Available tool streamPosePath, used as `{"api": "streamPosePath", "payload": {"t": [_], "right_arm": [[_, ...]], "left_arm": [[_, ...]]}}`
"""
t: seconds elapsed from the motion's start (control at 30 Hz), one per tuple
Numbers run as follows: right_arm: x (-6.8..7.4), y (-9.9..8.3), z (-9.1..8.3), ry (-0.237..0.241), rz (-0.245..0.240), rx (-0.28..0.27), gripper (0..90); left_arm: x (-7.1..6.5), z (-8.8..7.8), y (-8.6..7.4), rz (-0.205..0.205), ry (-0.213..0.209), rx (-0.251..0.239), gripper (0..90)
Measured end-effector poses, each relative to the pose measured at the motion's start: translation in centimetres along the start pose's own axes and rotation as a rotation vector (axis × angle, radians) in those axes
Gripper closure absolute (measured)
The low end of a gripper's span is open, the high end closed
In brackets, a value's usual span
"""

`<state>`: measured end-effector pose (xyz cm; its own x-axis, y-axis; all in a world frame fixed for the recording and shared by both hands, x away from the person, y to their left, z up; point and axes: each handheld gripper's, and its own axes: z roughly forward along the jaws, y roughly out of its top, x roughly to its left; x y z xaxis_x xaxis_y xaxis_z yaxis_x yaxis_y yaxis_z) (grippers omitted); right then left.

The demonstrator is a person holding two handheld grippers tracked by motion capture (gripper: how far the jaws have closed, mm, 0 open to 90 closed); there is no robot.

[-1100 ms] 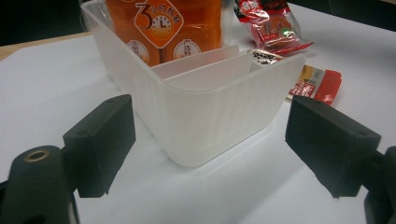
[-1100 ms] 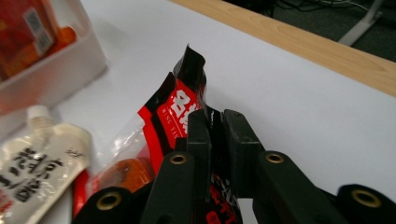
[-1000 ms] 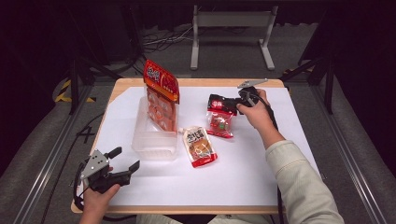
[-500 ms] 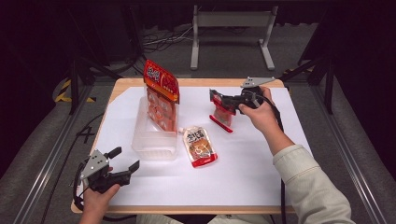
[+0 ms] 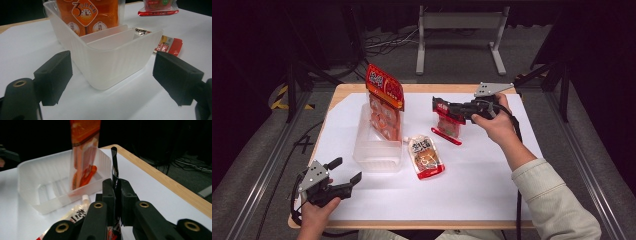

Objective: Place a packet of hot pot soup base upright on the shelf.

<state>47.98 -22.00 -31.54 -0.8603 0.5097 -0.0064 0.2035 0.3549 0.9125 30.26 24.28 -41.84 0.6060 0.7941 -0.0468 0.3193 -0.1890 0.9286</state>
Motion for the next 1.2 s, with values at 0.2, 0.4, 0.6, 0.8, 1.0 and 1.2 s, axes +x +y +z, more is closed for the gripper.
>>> {"api": "streamPosePath", "payload": {"t": [0.2,0.4,0.6,0.8,1.0,1.2], "right_arm": [[0.6,0.7,-0.7,0.048,-0.031,-0.041,85.1],[1.5,1.7,-1.1,0.071,-0.063,-0.057,85.1],[2.4,2.5,-0.8,0.099,-0.089,-0.068,85.1],[3.5,3.6,-0.1,0.13,-0.129,-0.074,85.1],[4.7,4.6,0.8,0.167,-0.151,-0.087,85.0],[6.1,5.6,2.2,0.213,-0.186,-0.091,84.9]], "left_arm": [[0.0,0.0,0.0,-0.001,-0.001,-0.001,16.8],[0.0,0.1,0.0,0.003,-0.003,0.0,16.8],[0.0,0.1,0.1,0.004,-0.006,0.0,16.7],[0.0,0.2,0.1,0.003,-0.007,-0.001,16.8],[0.0,0.1,0.1,0.003,-0.007,-0.002,16.8],[-0.1,0.1,0.1,0.005,-0.006,0.001,16.8]]}}
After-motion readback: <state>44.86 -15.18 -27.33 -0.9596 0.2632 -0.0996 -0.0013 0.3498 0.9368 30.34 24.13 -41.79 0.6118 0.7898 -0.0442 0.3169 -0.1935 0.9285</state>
